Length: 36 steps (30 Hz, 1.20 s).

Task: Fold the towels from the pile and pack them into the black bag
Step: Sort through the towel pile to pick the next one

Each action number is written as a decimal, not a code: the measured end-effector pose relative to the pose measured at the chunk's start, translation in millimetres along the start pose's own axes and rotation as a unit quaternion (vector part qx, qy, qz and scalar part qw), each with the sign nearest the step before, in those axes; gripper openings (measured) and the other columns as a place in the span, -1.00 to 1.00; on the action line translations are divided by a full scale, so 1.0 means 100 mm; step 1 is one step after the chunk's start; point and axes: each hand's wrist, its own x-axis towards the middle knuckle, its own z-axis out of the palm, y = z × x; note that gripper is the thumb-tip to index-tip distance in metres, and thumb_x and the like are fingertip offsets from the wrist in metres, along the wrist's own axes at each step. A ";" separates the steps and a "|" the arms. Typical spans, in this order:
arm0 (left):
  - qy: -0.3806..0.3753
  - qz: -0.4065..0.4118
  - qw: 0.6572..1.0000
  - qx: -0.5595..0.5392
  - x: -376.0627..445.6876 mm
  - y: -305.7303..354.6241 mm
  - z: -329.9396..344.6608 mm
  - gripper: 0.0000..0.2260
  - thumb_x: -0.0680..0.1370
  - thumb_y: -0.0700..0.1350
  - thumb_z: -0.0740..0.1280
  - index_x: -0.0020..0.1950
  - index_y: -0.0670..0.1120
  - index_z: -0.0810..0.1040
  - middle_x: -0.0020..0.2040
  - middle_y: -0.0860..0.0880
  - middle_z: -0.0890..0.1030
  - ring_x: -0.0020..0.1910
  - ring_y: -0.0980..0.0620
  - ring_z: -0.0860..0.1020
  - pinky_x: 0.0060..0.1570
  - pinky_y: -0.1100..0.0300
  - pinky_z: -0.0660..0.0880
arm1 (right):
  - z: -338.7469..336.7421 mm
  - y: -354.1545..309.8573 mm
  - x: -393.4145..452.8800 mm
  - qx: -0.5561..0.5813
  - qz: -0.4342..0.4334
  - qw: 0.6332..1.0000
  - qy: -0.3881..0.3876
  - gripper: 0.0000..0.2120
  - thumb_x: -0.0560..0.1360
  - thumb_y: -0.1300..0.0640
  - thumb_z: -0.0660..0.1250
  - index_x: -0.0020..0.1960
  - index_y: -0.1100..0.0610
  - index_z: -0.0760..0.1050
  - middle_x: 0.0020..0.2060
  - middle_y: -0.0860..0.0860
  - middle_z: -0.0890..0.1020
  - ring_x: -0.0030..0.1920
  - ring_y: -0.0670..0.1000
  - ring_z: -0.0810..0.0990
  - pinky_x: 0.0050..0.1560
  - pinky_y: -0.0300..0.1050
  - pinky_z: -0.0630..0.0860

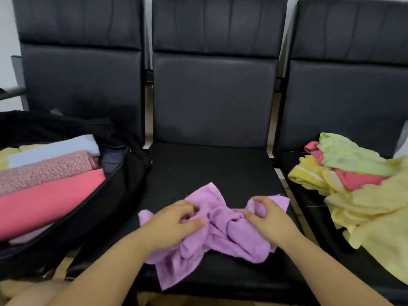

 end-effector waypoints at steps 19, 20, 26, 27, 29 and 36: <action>0.005 -0.158 0.976 0.151 0.12 -0.02 0.21 -0.50 0.58 0.14 0.22 0.49 0.08 0.19 0.28 -0.04 0.50 0.19 -0.03 0.51 0.04 0.12 0.46 | 0.03 -0.12 -0.39 -0.164 -0.027 0.978 -0.129 -0.67 0.54 -0.21 0.21 -0.24 0.00 0.36 -0.30 -0.07 0.44 -0.27 -0.10 0.46 -0.31 -0.24 0.34; 0.005 -0.157 0.975 0.155 0.12 -0.03 0.20 -0.61 0.58 0.13 0.23 0.39 0.10 0.33 0.24 -0.01 0.53 0.15 -0.01 0.52 0.03 0.12 0.48 | 0.02 -0.12 -0.41 -0.166 -0.030 0.976 -0.141 -0.68 0.54 -0.19 0.22 -0.25 -0.01 0.36 -0.31 -0.06 0.46 -0.26 -0.08 0.48 -0.30 -0.24 0.36; 0.004 -0.064 0.987 0.144 0.08 0.06 0.13 -0.89 0.48 0.11 0.38 -0.14 0.11 0.55 -0.06 0.13 0.49 -0.07 0.12 0.48 -0.07 0.21 0.44 | -0.11 -0.07 -0.54 -0.122 -0.077 0.969 -0.202 -0.72 0.45 -0.17 0.37 -0.21 0.03 0.49 -0.27 -0.06 0.51 -0.26 -0.11 0.49 -0.20 -0.20 0.43; -0.010 -0.044 0.994 0.104 0.07 0.10 0.12 -0.89 0.46 0.10 0.41 -0.17 0.10 0.56 -0.08 0.13 0.47 -0.09 0.14 0.48 -0.08 0.24 0.44 | -0.12 -0.10 -0.58 -0.082 -0.091 0.974 -0.189 -0.78 0.43 -0.17 0.40 -0.16 -0.03 0.52 -0.24 -0.09 0.56 -0.25 -0.17 0.51 -0.19 -0.25 0.44; -0.060 -0.023 0.998 -0.013 0.00 0.21 0.12 -0.90 0.46 0.02 0.44 -0.17 0.02 0.59 -0.14 0.09 0.54 -0.18 0.16 0.52 -0.14 0.29 0.46 | -0.10 -0.22 -0.68 0.009 -0.089 0.982 -0.169 -0.71 0.37 -0.19 0.43 0.03 -0.12 0.53 -0.10 -0.15 0.59 -0.17 -0.27 0.54 -0.16 -0.36 0.45; -0.149 -0.005 0.970 -0.190 -0.15 0.45 0.12 -0.96 0.49 -0.11 0.41 -0.16 -0.03 0.65 -0.14 0.01 0.69 -0.10 0.08 0.65 -0.05 0.25 0.56 | -0.02 -0.38 -0.82 0.199 -0.044 0.942 -0.266 -0.78 0.49 -0.02 0.33 -0.06 0.13 0.60 -0.16 -0.01 0.68 -0.09 -0.06 0.64 0.09 -0.08 0.55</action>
